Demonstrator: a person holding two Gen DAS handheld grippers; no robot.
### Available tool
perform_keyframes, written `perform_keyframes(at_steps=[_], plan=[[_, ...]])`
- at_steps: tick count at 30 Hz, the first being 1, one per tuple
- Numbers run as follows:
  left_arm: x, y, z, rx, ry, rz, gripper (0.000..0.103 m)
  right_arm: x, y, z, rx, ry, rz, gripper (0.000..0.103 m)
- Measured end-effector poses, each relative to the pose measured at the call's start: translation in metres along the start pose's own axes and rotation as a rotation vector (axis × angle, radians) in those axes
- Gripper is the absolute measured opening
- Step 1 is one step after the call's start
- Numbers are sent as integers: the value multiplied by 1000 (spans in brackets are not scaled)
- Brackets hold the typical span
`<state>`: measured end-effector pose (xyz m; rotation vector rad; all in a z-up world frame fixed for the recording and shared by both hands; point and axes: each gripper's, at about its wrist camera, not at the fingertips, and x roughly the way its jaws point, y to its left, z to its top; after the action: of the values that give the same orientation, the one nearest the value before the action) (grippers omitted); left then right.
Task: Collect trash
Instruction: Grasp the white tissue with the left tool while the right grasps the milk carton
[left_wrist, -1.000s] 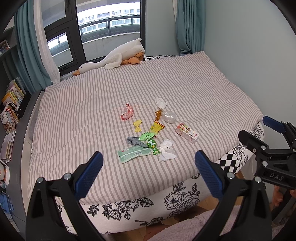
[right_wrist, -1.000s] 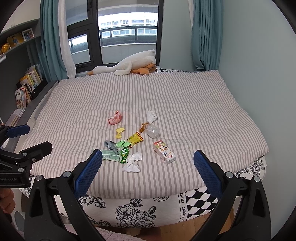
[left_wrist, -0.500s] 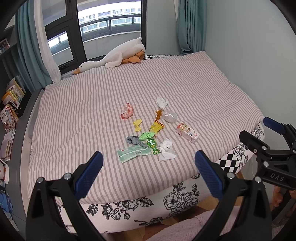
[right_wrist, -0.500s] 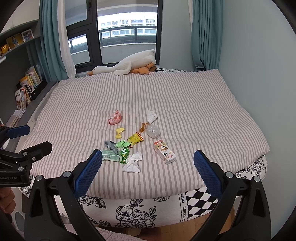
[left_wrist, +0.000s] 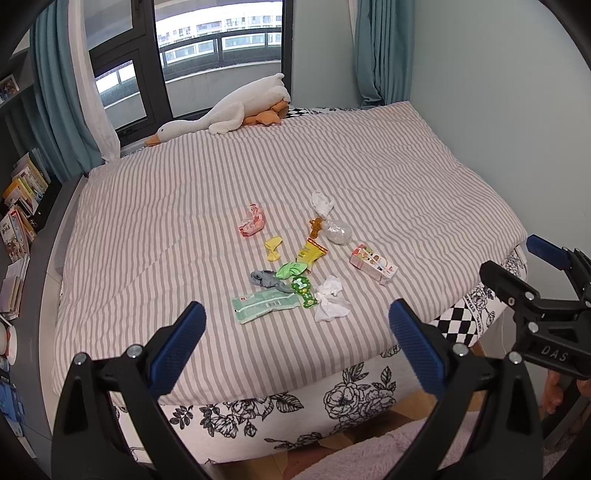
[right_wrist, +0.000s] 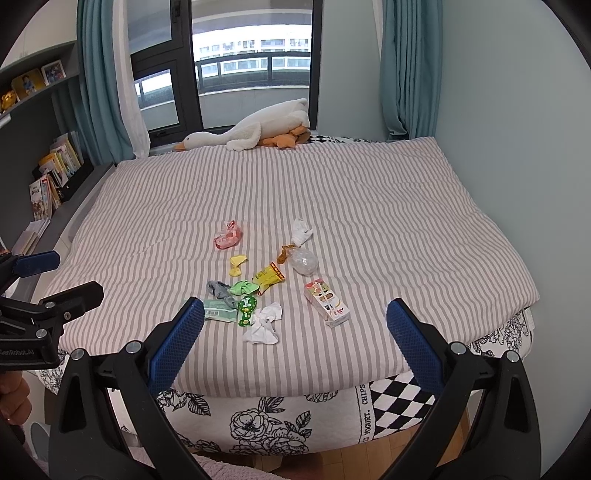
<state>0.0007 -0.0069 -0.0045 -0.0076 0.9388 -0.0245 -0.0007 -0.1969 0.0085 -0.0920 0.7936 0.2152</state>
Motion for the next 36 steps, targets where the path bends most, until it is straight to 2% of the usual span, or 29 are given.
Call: perform_keyframes(at_steps=[8,16,20,26,36], plan=[[21,-9,0,-9,33,-21,99,14,-15,-4,14,13,-10,96],[74,-35,1,-21,106,-41,99,68,-50,-15,-14,76,-15,96],[109,-44,2,-45,149,-41,99,110,-69,-18,-46,110,13,96],[183,-56,-2,-89,217,-30,99,195,-89,-32,-121,184,89,95],[313,-58,-43,-162,336,41,99,329,-110,-67,-237,264,121,95]])
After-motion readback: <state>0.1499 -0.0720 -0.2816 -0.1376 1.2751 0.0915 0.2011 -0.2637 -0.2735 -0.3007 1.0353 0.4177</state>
